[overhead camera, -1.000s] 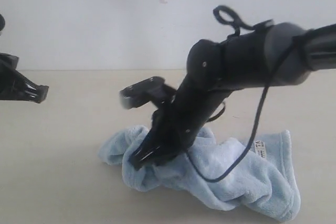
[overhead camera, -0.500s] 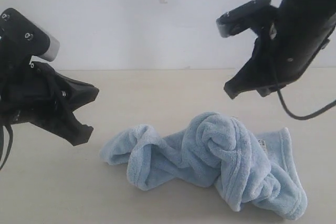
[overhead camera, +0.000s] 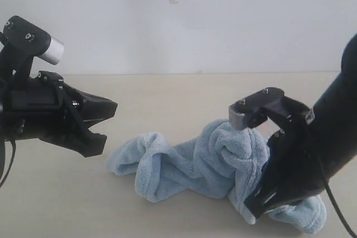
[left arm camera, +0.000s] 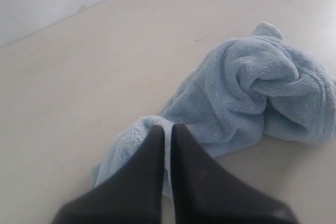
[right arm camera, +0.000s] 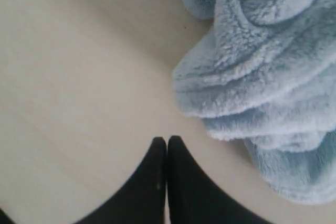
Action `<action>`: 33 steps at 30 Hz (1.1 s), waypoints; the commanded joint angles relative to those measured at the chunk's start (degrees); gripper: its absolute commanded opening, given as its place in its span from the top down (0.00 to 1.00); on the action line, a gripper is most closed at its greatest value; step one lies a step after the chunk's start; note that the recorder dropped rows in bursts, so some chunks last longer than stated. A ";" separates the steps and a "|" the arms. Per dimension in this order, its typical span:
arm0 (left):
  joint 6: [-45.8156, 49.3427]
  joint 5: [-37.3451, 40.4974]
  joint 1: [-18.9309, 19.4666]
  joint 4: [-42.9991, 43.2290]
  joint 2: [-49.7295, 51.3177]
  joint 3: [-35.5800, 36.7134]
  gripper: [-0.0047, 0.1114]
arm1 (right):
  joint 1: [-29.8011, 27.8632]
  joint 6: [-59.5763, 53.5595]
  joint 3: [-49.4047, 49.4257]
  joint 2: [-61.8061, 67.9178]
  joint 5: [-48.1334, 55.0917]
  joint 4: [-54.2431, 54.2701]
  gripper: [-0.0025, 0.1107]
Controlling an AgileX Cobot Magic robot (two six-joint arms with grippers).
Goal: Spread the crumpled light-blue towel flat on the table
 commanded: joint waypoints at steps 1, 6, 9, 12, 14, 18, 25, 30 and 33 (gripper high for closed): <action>-0.86 -0.24 0.03 0.34 -0.15 0.19 0.92 | -0.12 -9.90 6.51 -0.04 -11.91 6.16 0.91; -0.86 -0.24 0.03 -3.08 -0.15 0.19 0.92 | -0.12 -11.19 9.38 2.15 -16.05 7.04 0.67; -0.86 -0.24 0.03 -4.05 -0.15 0.19 0.92 | -0.12 -10.28 9.63 4.27 -20.42 7.04 0.65; -0.86 -0.01 0.03 -4.14 -0.15 0.19 0.92 | -0.12 -9.90 9.63 7.13 -22.49 8.78 0.65; -0.86 -0.03 0.03 -4.32 -0.15 0.19 0.92 | -0.12 -10.38 9.63 10.40 -24.79 9.38 0.65; -0.86 -0.03 0.03 -4.32 -0.15 0.19 0.92 | -0.12 -10.04 9.52 13.48 -36.29 9.38 0.65; -0.86 1.31 0.03 -4.32 -0.15 0.19 0.92 | -0.12 -6.55 6.36 12.34 -45.90 9.38 0.65; -0.86 1.31 0.03 -4.32 -0.15 0.19 0.92 | -0.82 -5.63 6.36 11.47 -55.13 9.38 0.65; -0.86 1.31 0.03 -4.32 -0.15 0.19 0.92 | -3.25 -5.63 6.36 12.11 -63.61 9.69 0.65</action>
